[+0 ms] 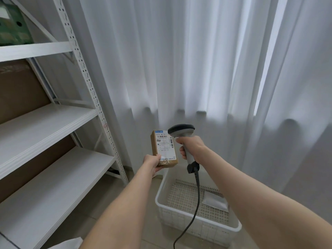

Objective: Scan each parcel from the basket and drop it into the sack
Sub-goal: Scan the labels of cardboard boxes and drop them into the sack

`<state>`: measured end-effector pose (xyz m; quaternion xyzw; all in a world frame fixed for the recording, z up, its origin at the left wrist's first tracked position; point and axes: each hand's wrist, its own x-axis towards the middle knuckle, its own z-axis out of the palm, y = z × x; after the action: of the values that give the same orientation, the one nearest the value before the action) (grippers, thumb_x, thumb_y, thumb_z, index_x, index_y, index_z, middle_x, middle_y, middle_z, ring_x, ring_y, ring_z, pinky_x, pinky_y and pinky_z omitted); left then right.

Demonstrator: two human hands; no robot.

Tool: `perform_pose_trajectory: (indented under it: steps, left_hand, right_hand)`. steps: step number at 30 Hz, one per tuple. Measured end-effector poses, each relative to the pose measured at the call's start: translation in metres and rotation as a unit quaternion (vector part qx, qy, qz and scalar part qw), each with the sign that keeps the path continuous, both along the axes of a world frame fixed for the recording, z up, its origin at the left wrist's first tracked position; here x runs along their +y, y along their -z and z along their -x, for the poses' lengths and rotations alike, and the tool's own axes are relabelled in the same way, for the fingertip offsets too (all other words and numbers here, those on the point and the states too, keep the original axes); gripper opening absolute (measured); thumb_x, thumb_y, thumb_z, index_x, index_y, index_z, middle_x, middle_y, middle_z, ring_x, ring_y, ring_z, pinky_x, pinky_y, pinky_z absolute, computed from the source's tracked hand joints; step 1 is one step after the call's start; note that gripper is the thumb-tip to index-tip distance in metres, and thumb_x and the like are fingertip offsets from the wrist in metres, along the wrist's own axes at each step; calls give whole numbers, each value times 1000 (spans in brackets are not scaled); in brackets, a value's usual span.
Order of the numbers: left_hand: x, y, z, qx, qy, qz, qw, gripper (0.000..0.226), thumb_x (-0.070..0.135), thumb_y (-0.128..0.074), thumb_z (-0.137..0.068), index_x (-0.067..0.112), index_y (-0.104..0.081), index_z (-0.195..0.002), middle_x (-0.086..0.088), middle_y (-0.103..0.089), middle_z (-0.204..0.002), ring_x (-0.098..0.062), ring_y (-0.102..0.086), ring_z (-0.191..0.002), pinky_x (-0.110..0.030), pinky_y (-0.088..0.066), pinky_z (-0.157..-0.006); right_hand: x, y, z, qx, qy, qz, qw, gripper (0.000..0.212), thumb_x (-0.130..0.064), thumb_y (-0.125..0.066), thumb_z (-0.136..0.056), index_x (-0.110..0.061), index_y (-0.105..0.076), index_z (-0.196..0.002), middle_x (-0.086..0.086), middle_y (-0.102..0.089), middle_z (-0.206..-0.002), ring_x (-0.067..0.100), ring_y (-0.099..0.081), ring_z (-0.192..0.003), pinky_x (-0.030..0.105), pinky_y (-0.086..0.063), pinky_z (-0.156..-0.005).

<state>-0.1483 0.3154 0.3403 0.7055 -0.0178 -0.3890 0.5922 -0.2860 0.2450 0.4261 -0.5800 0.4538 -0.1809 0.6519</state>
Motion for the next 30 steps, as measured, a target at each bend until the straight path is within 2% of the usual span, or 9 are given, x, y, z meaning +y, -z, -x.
perform_pose_trajectory:
  steps: [3,7,11,19,22,26,30]
  left_hand:
    - [5,-1,-3,3,5,6,1000,25,8,-51,-97,-5,-53,-118,-20,-63,-116,-29,-64,-94,-38,-55,-69]
    - [11,-2,-4,-2,19,7,1000,26,9,-51,-98,-3,-54,-120,-18,-63,-117,-25,-62,-87,-35,-54,-69]
    - [17,-1,-6,-1,22,6,1000,26,9,-51,-98,-3,-54,-121,-19,-63,-118,-28,-64,-99,-37,-56,-71]
    - [24,3,-10,3,28,5,1000,26,9,-48,-99,-1,-53,-122,-18,-63,-119,-26,-64,-93,-37,-55,-69]
    - [26,3,-10,6,33,8,999,26,8,-48,-99,-2,-53,-123,-19,-62,-120,-29,-64,-102,-38,-55,-72]
    - [28,5,-10,8,36,9,999,26,7,-47,-99,-2,-52,-123,-19,-62,-121,-31,-63,-106,-41,-55,-74]
    - [31,8,-9,15,44,7,999,26,7,-47,-99,-1,-52,-123,-18,-62,-121,-30,-64,-102,-39,-55,-68]
  right_hand:
    - [9,-6,-3,11,3,0,1000,10,-13,-64,-89,-4,-61,-90,10,-56,-64,18,-49,-47,25,-47,-48]
    - [18,-8,-6,17,5,6,1000,9,-13,-63,-90,-5,-61,-89,9,-56,-63,18,-49,-48,26,-47,-50]
    - [27,-8,-10,18,9,12,1000,9,-14,-63,-89,-5,-61,-88,9,-57,-62,18,-50,-48,27,-48,-51]
    - [39,-12,-15,23,15,9,1000,9,-14,-62,-91,-4,-61,-92,8,-56,-62,17,-49,-48,26,-47,-50]
    - [44,-10,-16,27,20,11,999,9,-14,-62,-91,-5,-61,-92,8,-55,-62,17,-49,-48,27,-47,-50]
    - [48,-9,-16,28,29,7,999,8,-13,-62,-90,-5,-60,-90,7,-55,-61,18,-49,-48,27,-47,-51]
    - [52,-7,-15,26,44,9,999,10,-13,-62,-90,-5,-61,-95,7,-55,-63,17,-49,-49,26,-48,-50]
